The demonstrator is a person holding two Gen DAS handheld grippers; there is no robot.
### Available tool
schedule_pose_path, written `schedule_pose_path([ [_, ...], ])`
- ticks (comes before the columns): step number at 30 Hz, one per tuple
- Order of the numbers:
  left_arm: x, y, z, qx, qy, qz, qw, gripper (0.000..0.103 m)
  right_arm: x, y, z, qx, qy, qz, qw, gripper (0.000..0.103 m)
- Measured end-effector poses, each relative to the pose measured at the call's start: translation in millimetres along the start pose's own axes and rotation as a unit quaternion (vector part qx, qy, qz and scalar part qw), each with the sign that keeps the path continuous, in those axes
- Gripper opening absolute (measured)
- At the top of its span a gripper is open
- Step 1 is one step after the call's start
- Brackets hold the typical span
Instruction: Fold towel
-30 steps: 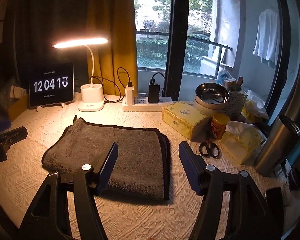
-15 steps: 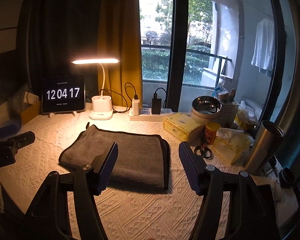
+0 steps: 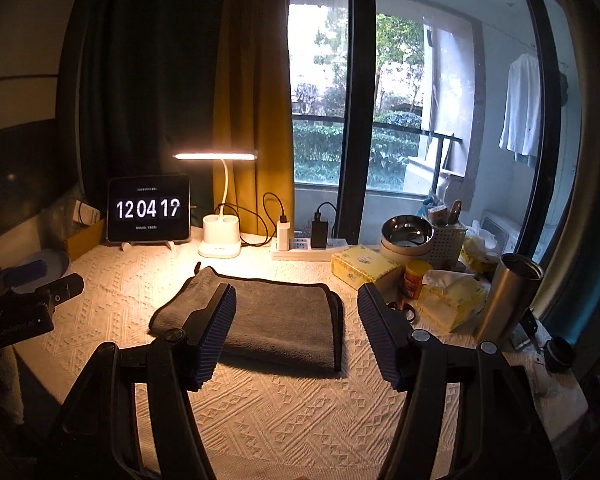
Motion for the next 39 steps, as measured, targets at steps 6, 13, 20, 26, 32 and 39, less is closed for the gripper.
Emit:
schedule_pose_path([
  [6, -25.5, -2.4, 2.7, 0.000, 0.033, 0.004, 0.9995, 0.083, -24.4, -2.7, 6.5, 0.005, 0.023, 0.001, 1.000, 0.066],
  [13, -58.8, -5.4, 3.0, 0.003, 0.074, -0.004, 0.9973, 0.083, -49.2, 2.0, 15.3, 0.014, 0.043, 0.009, 0.999, 0.066],
  [20, -82.8, -2.8, 1.9, 0.012, 0.109, -0.013, 0.9938, 0.083, -70.6, 12.9, 14.7, 0.022, 0.067, 0.024, 0.997, 0.066],
  [26, -99.6, -1.1, 0.3, 0.026, 0.141, -0.015, 0.9896, 0.083, -85.1, 14.1, 13.2, 0.022, 0.087, 0.032, 0.995, 0.066],
  [32, -104.6, -1.4, -1.8, 0.025, 0.149, -0.009, 0.9885, 0.083, -92.9, 14.8, 11.4, 0.022, 0.099, 0.037, 0.994, 0.066],
  [39, -102.9, -1.5, 0.0, 0.019, 0.144, -0.011, 0.9894, 0.083, -92.7, 13.9, 12.1, 0.021, 0.095, 0.037, 0.995, 0.066],
])
Point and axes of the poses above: each gripper's, at about its wrist camera, not at the fingertips, and x roughly the way its jaws point, y to its right, z to its underside, the point moved 9 cm from there along x, roughly the way its jaws point, and after that the axes turned 13 degrees about -y, right-handed, at the moved point
